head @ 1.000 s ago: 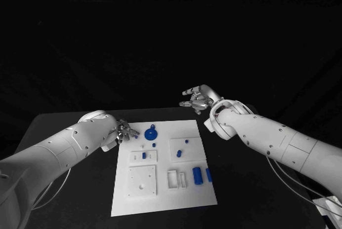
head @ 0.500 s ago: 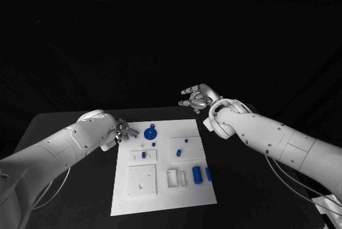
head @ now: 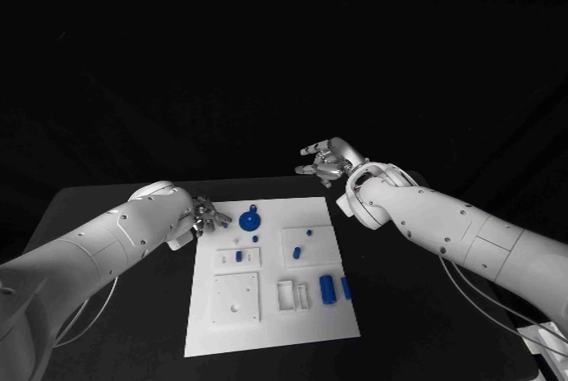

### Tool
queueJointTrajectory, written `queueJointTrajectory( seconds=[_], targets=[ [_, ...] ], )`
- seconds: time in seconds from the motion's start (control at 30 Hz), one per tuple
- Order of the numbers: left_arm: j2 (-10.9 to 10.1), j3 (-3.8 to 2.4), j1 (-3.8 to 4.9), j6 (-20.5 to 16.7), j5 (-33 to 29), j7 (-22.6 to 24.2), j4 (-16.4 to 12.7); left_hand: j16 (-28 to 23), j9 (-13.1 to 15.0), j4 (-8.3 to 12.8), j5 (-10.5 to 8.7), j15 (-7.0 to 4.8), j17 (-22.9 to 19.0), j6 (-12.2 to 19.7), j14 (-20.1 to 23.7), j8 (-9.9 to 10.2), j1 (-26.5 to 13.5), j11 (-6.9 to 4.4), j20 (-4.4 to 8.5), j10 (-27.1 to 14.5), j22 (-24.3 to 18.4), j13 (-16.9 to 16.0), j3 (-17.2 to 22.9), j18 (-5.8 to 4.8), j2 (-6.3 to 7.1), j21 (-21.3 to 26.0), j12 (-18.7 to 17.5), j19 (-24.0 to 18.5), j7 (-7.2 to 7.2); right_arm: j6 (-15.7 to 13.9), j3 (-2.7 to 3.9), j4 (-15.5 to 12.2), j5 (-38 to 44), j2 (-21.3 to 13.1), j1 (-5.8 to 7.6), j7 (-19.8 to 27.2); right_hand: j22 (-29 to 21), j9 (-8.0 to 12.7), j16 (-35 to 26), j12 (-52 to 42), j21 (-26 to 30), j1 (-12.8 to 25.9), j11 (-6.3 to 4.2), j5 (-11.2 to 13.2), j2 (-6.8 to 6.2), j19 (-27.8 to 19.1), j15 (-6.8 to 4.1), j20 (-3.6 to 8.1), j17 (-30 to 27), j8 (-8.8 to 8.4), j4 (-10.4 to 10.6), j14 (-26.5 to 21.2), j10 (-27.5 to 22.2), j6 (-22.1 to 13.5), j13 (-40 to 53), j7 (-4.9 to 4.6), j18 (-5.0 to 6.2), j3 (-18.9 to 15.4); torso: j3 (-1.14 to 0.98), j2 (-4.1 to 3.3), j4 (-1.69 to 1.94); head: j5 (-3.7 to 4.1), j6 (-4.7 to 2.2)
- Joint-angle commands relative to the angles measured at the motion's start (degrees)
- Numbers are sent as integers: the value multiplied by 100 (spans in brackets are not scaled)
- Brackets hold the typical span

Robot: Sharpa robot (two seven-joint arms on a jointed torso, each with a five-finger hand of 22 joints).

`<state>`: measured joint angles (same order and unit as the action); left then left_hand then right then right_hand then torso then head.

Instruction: Assemble the parts on the task board

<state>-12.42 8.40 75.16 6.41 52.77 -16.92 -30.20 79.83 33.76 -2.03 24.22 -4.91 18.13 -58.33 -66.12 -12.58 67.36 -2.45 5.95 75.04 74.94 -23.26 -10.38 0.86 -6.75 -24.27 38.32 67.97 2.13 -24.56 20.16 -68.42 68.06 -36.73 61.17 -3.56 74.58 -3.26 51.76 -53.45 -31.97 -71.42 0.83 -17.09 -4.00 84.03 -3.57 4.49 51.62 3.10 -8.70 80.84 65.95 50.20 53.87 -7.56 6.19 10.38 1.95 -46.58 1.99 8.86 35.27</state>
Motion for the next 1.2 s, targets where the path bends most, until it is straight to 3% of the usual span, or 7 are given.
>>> queueJointTrajectory(
  seconds=[0.03, 0.3, 1.2],
  targets=[
    [13, -3, 2, 100, -65, 69, -9, -7, -16, 12, 16, 19, 6, 16, -4, 34, 28, 24, -17, -19, 114, -7, 41, 26, -27, -8, 15, -22, 25, 15, 3, -6, 50, 5, 2, 18, -5, -6, 26, -27, -18, 0, -23, -33, -39, 277, -2, 12, 5, 18, 41, 1, 0, -7, 5, 25, 94, 7, 2, 4, 0, -8, 1],
    [18, -3, 2, 171, -68, 57, -3, -4, -318, 84, 15, 24, 8, -48, -1, 139, 73, 30, -23, -24, 115, -5, 73, 31, -42, -10, 20, -25, 42, 16, 3, -8, 51, 7, 2, 18, -5, -6, 26, -27, -18, 0, -23, -33, -39, 277, -2, 12, 5, 18, 41, 1, 0, -7, 5, 25, 94, 7, 1, 0, -5, -13, 2],
    [37, 0, -2, 202, -28, 32, 92, -8, -403, 144, -21, 27, 7, -26, -4, 132, 70, 36, -23, -26, 114, -4, 59, 32, -52, -14, 22, -26, 55, 18, 3, -18, 51, 11, 9, 21, -14, -5, 16, -26, -21, 1, -23, -31, -37, 274, -3, 13, 1, 18, 48, 3, 3, -5, 5, 25, 95, -1, -6, -4, -11, 8, 18]
  ],
)
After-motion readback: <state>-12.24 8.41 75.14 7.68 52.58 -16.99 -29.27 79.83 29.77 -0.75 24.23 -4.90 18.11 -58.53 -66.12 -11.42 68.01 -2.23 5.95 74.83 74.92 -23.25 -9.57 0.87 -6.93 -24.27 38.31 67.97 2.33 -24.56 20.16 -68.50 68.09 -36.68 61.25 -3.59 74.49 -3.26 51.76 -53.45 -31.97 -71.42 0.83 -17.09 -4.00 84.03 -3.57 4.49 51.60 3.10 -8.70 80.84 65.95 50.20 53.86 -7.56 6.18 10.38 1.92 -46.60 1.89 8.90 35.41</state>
